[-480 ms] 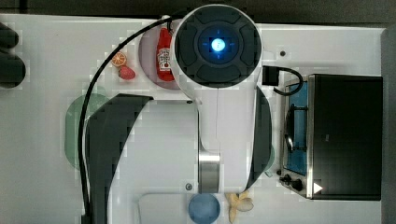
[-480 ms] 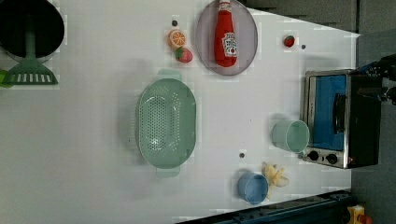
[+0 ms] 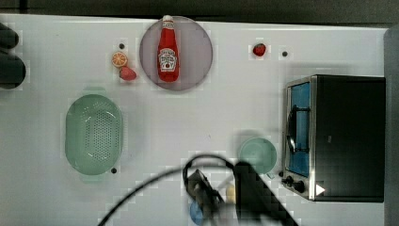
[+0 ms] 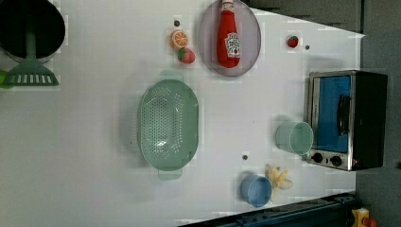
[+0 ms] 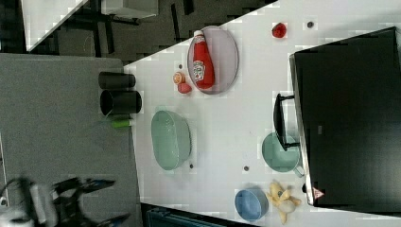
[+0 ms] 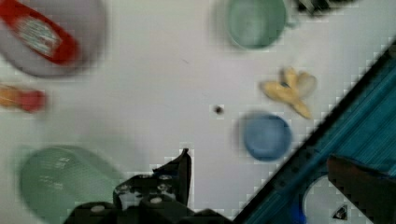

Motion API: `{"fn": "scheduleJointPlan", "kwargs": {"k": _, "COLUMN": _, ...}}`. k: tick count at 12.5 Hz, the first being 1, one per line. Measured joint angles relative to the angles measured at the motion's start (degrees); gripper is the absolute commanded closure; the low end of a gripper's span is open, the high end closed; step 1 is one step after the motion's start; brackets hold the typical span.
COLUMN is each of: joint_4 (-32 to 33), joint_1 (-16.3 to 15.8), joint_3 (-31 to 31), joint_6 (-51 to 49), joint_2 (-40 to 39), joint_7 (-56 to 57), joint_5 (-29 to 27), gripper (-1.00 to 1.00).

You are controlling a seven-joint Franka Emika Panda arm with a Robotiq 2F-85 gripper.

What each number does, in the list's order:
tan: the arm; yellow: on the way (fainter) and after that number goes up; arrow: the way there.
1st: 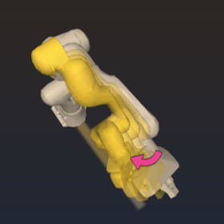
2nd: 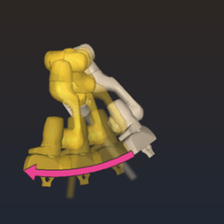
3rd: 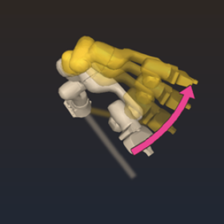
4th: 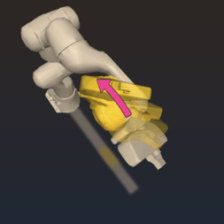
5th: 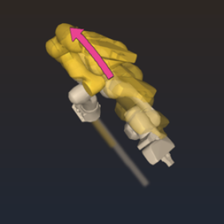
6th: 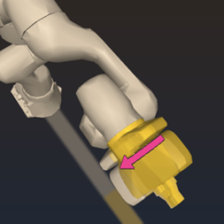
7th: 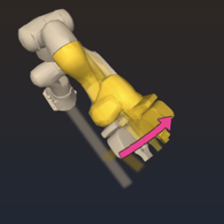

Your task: Drag strainer left to right.

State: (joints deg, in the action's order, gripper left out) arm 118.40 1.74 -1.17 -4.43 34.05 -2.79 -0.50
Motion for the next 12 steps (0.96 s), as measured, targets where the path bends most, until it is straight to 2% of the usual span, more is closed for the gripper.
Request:
{"fn": "scheduleJointPlan", "kwargs": {"k": 2, "joint_4": -2.80, "joint_1": -0.63, "joint_3": 1.25, "joint_6": 1.95, "joint_2": 1.68, "joint_7": -0.08, "joint_5": -1.57, "gripper": -1.00}}
{"fn": "scheduleJointPlan", "kwargs": {"k": 5, "joint_4": -0.56, "joint_1": -0.45, "joint_3": 8.43, "joint_6": 9.65, "joint_2": -1.12, "joint_7": -1.83, "joint_5": 0.06, "gripper": -1.00}}
{"fn": "scheduleJointPlan", "kwargs": {"k": 9, "joint_4": 2.35, "joint_1": -2.20, "joint_3": 22.97, "joint_6": 20.82, "joint_2": -17.30, "joint_7": -11.48, "joint_5": -0.61, "gripper": -1.00}}
{"fn": "scheduleJointPlan", "kwargs": {"k": 12, "joint_4": 8.06, "joint_1": -4.08, "joint_3": 29.93, "joint_6": 29.30, "joint_2": -29.14, "joint_7": -25.04, "joint_5": -0.19, "gripper": -1.00}}
